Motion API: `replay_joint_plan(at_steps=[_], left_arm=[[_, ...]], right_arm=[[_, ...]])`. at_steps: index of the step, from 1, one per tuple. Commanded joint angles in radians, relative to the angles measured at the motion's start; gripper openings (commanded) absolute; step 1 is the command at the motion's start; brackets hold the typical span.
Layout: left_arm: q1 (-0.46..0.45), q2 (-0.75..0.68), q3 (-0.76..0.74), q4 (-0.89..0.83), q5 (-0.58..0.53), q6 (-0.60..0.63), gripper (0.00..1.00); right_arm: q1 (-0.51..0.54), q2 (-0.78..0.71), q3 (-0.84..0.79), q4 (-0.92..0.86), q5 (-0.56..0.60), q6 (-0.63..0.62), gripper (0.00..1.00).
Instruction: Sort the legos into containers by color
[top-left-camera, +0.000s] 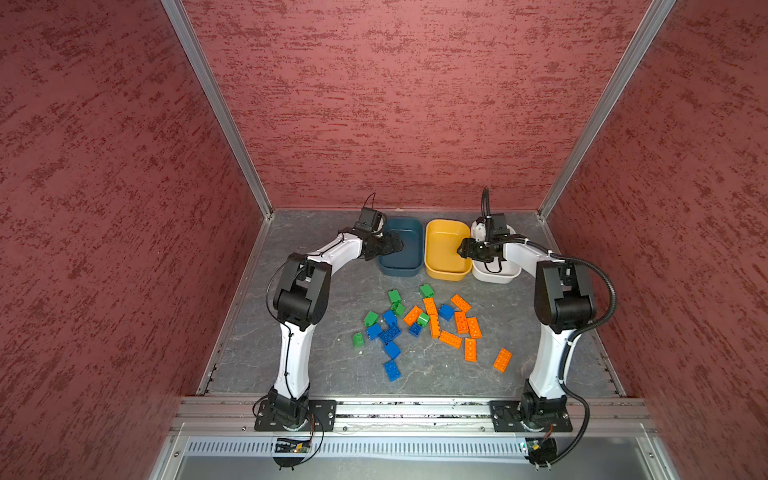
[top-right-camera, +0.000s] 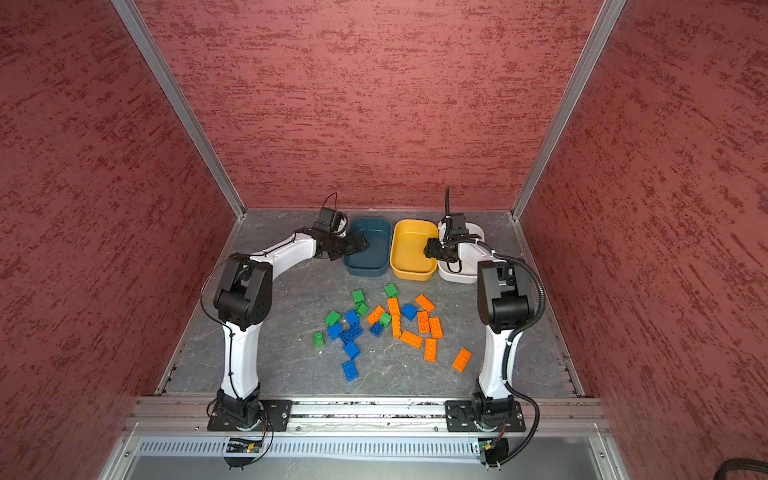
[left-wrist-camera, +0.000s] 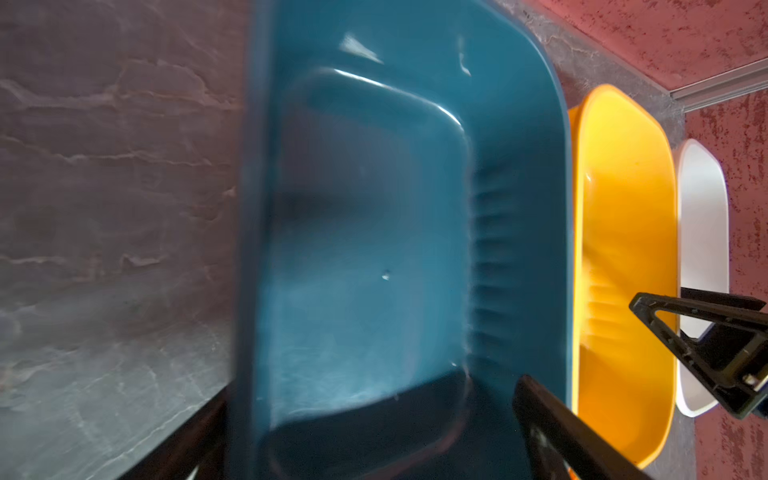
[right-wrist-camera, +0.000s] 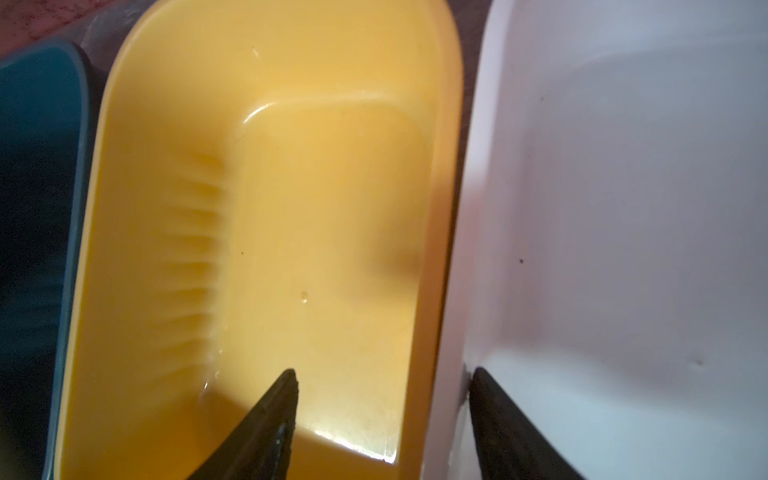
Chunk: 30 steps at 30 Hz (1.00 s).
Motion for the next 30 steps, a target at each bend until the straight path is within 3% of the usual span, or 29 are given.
replay_joint_plan(at_steps=[1, 13, 19, 30], left_arm=[[0.016, -0.023, -0.016, -0.022, -0.001, 0.017, 0.99], [0.119, -0.168, -0.206, -0.022, -0.079, 0.060, 1.00], [0.145, -0.188, -0.221, -0.050, -0.132, 0.091, 0.99], [0.142, -0.232, -0.236, -0.043, -0.165, 0.108, 0.99]], right_arm=[[0.052, 0.016, 0.029, -0.005, 0.036, 0.023, 0.66], [0.172, 0.121, 0.161, -0.035, 0.029, 0.055, 0.69], [0.218, 0.146, 0.210, -0.041, 0.102, 0.109, 0.75], [0.223, -0.025, 0.133, -0.079, 0.237, 0.119, 0.86]])
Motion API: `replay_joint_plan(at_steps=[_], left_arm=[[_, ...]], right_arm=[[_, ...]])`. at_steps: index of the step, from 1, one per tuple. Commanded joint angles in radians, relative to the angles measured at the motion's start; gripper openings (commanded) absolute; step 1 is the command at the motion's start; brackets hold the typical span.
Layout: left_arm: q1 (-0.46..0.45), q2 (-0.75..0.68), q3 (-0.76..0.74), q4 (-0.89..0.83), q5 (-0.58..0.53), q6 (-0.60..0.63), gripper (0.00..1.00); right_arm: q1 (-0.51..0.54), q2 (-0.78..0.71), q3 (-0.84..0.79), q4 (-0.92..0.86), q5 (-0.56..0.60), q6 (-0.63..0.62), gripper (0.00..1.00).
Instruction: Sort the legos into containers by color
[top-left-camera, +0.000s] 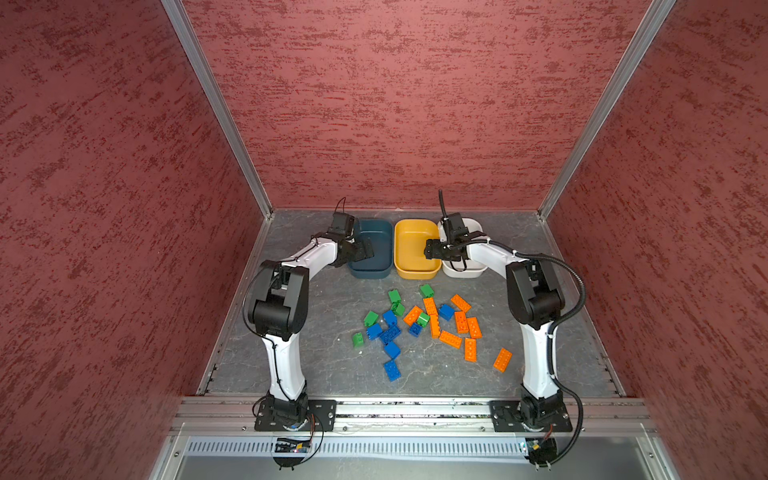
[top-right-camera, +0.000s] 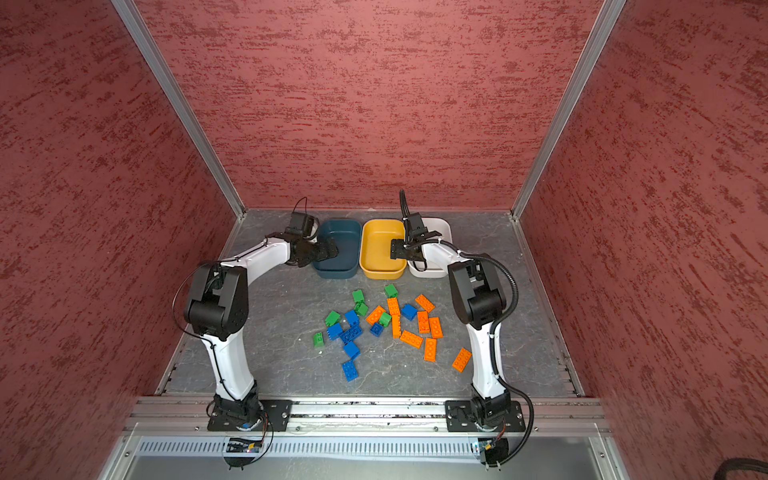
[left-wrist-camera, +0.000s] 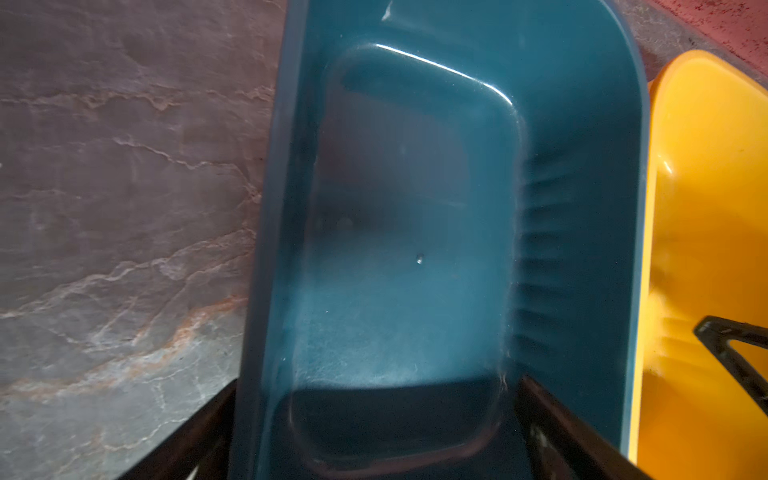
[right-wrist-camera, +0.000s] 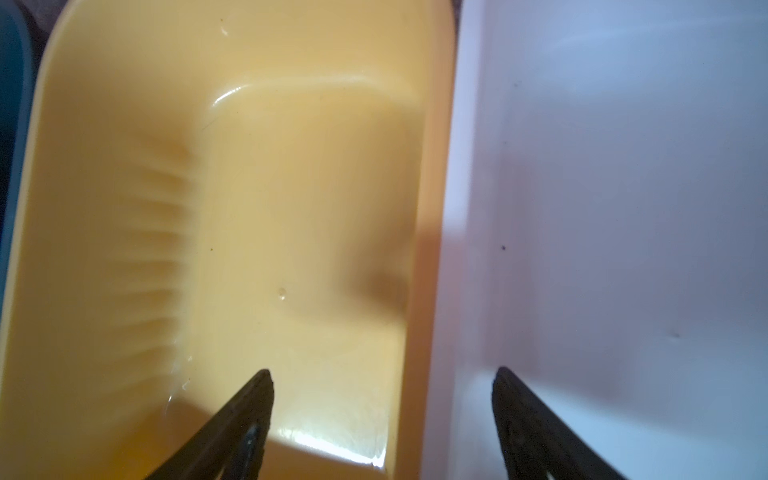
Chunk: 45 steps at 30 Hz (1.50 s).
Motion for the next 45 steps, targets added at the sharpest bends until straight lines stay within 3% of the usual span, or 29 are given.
replay_joint_plan(at_steps=[1, 2, 10, 13, 17, 24, 27, 31, 37, 45], left_arm=[[0.001, -0.070, -0.023, 0.004, -0.047, 0.013, 0.99], [0.000, -0.084, -0.032, 0.005, -0.066, 0.010, 0.99], [-0.017, -0.211, -0.125, 0.054, -0.164, -0.024, 0.99], [-0.040, -0.263, -0.160, 0.078, -0.195, -0.033, 0.99], [-0.088, -0.332, -0.229, 0.144, -0.210, -0.069, 0.99], [-0.194, -0.390, -0.300, 0.201, -0.319, -0.091, 0.99], [-0.219, -0.406, -0.306, 0.208, -0.367, -0.061, 0.99], [-0.230, -0.419, -0.308, 0.212, -0.410, -0.049, 0.99], [-0.233, -0.418, -0.308, 0.216, -0.414, -0.062, 1.00], [-0.235, -0.400, -0.293, 0.208, -0.417, -0.063, 0.99]], right_arm=[[-0.001, -0.154, -0.061, -0.025, 0.070, 0.010, 0.92], [-0.001, -0.195, -0.100, -0.020, 0.084, 0.015, 0.99], [-0.001, -0.556, -0.438, -0.007, 0.206, 0.146, 0.99], [-0.001, -0.692, -0.542, -0.100, 0.273, 0.236, 0.99], [-0.001, -0.853, -0.663, -0.236, 0.265, 0.277, 0.99], [-0.001, -1.098, -0.907, -0.475, 0.253, 0.602, 0.99], [-0.001, -1.137, -0.975, -0.549, 0.218, 0.682, 0.99], [0.000, -1.168, -1.026, -0.523, 0.152, 0.665, 0.99], [0.001, -1.121, -1.042, -0.519, 0.174, 0.644, 0.98], [0.008, -1.144, -1.133, -0.509, 0.150, 0.698, 0.78]])
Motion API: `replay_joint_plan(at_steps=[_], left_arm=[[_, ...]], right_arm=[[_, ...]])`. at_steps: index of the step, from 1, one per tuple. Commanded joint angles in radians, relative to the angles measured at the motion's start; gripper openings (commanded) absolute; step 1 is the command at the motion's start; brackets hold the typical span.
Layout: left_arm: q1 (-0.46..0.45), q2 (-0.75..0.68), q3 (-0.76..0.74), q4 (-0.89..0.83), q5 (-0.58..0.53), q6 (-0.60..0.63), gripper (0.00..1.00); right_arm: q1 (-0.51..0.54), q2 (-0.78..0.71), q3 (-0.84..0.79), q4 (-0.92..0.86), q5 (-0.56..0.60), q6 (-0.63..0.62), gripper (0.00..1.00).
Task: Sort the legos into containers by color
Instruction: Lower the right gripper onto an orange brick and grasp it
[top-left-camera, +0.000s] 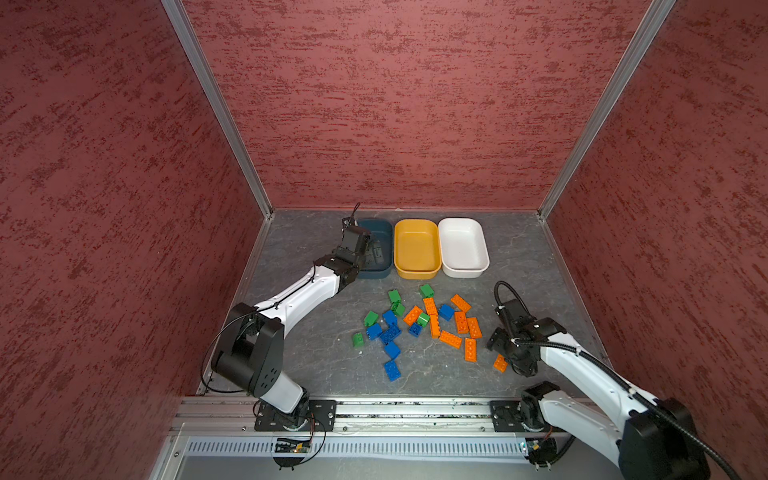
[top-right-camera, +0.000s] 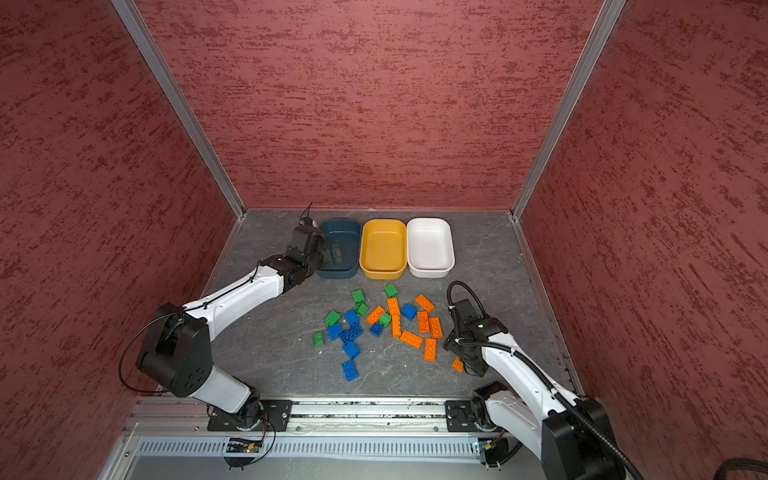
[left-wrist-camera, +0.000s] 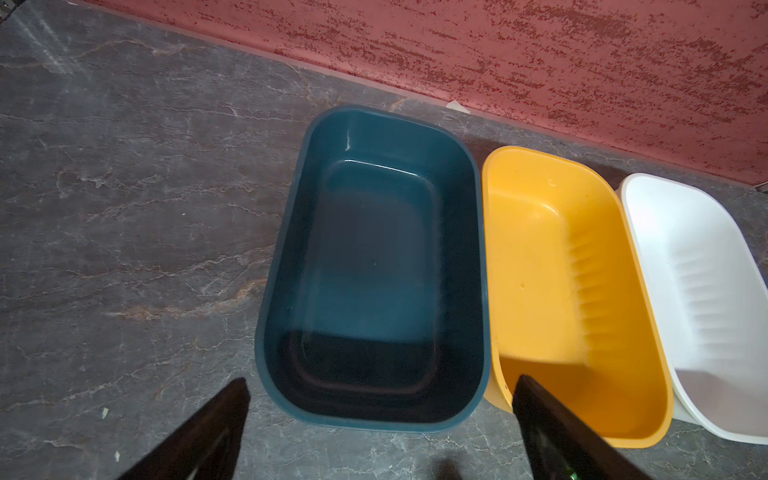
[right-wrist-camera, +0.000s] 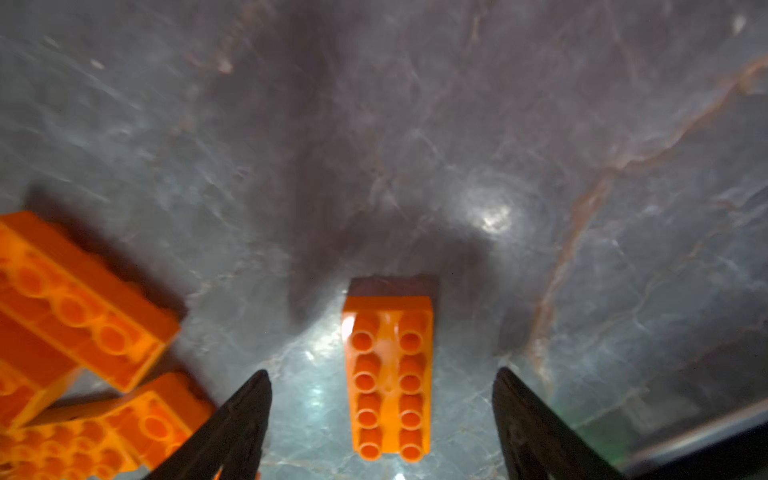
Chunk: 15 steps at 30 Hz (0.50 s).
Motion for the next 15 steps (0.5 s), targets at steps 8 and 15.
replay_joint_plan(at_steps=[8, 15], left_arm=[[-0.010, 0.023, 0.025, 0.008, -0.020, 0.001, 0.99], [-0.011, 0.024, 0.022, 0.006, -0.031, 0.003, 0.99]], right_arm=[[0.011, 0.056, -0.016, 0.039, -0.005, -0.011, 0.56], [0.013, 0.067, -0.011, 0.050, 0.000, -0.025, 0.42]])
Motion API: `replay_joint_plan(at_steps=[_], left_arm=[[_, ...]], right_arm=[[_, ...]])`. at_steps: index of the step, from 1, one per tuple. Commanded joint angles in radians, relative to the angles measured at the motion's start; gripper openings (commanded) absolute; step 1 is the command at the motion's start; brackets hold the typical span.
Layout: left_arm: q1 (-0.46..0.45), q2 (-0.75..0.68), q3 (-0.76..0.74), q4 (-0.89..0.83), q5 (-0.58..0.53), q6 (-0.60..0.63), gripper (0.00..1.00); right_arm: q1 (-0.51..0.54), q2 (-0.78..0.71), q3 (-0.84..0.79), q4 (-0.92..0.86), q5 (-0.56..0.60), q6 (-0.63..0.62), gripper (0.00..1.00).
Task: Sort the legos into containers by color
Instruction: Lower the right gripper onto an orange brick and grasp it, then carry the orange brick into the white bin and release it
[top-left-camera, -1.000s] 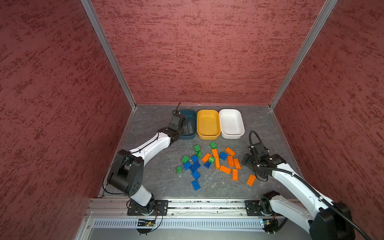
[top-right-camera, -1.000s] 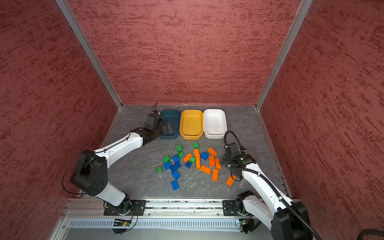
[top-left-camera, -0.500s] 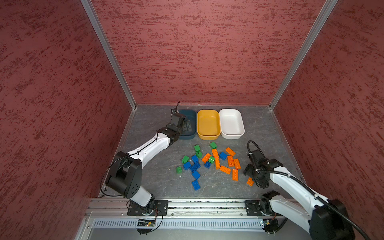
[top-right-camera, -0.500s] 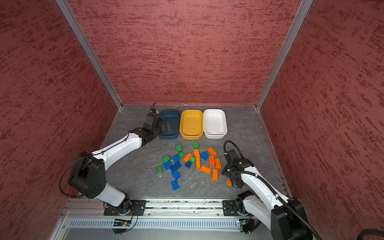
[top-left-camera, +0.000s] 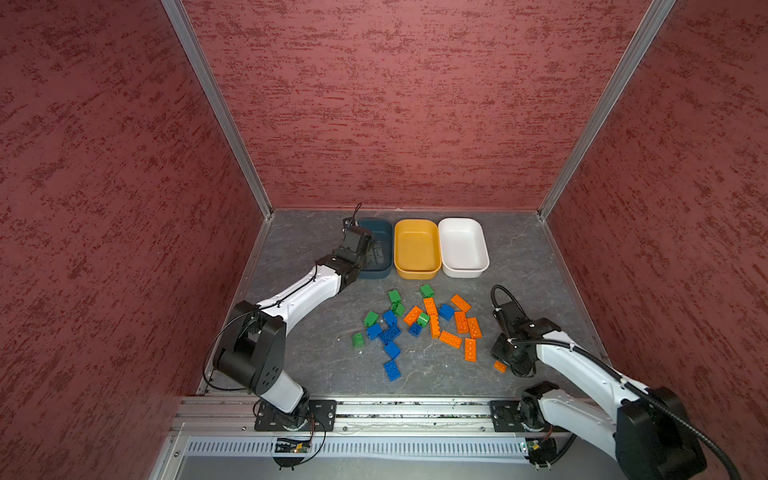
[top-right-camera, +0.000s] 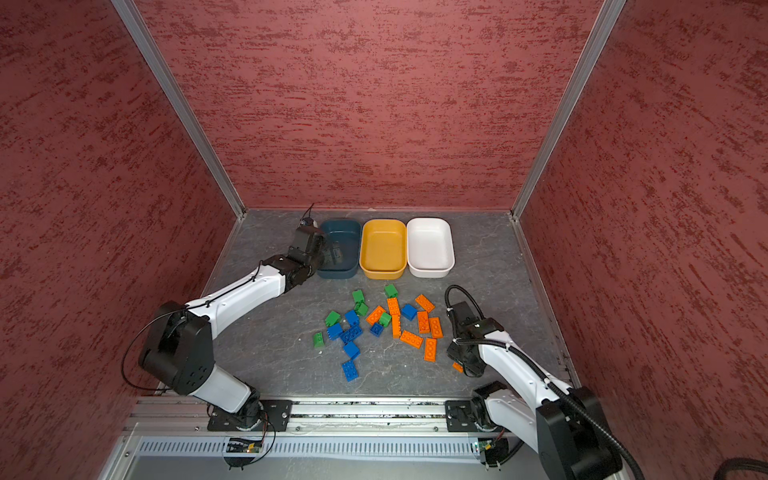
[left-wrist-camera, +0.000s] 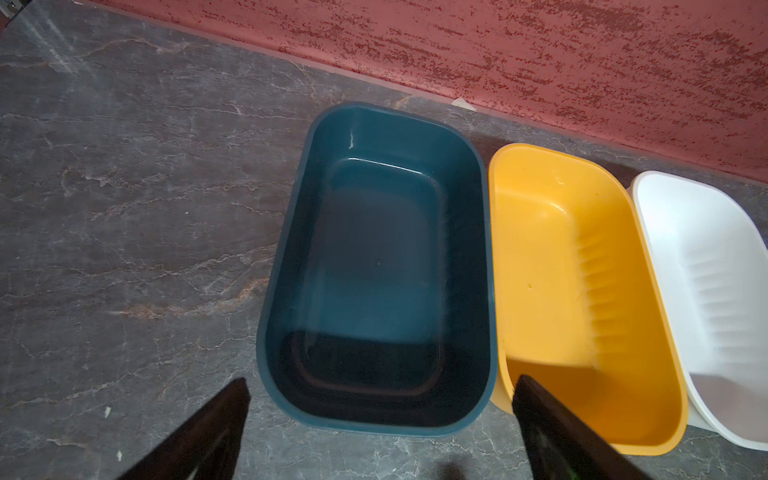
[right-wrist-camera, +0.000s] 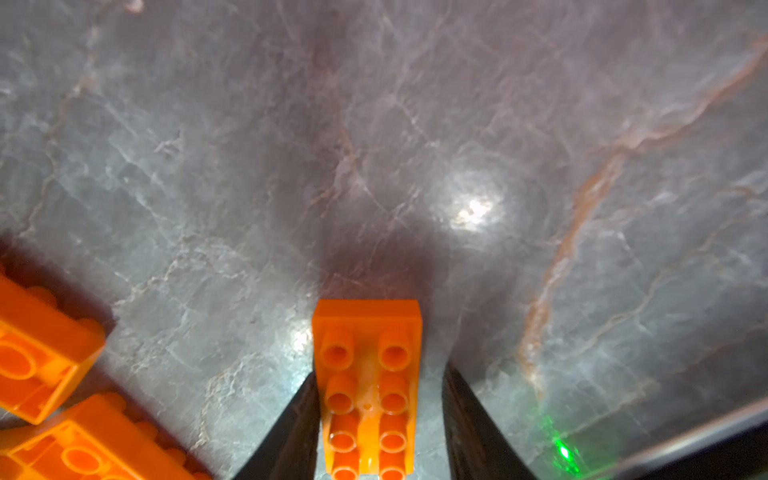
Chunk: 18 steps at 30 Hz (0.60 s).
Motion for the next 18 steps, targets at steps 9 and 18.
replay_joint_plan(at_steps=[9, 18], left_arm=[[-0.011, -0.002, 0.012, 0.042, 0.012, 0.032, 0.99], [-0.043, -0.035, -0.011, 0.088, 0.076, 0.047, 0.99]], right_arm=[[0.009, -0.012, 0.094, 0.140, 0.054, -0.059, 0.33], [-0.004, 0.216, 0.402, 0.557, 0.111, -0.288, 0.32]])
